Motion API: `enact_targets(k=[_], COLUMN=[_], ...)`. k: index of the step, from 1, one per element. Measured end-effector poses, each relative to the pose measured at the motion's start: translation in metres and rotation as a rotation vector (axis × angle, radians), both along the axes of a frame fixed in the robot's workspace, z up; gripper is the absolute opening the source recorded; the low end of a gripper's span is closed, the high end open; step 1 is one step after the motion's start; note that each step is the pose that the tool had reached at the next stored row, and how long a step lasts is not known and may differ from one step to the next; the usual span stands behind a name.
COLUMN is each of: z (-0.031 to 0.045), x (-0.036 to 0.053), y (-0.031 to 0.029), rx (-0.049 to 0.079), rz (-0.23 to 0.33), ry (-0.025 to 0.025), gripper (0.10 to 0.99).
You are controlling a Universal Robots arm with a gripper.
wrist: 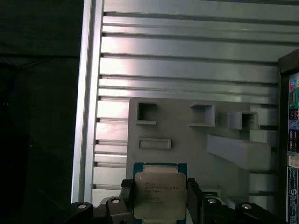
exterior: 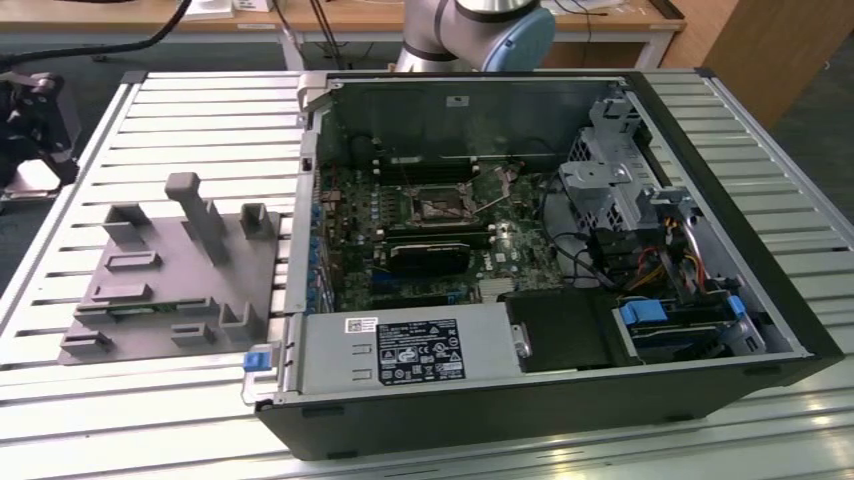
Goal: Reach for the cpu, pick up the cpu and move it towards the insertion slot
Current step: 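Pick up the cpu and move it towards the insertion slot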
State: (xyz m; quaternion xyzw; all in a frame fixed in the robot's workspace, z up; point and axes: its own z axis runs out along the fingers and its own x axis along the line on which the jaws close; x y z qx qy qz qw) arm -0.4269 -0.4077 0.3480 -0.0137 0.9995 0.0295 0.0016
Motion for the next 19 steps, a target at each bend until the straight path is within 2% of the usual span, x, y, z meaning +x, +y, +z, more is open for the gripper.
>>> enact_targets(k=[11,19], z=[0.0402,0.0723], x=[0.0000,0.0000], y=[0.0000,0.0000], rx=[0.000,0.000], rz=[0.000,0.000], ry=[0.0001,-0.0001], gripper=[0.541,0.541])
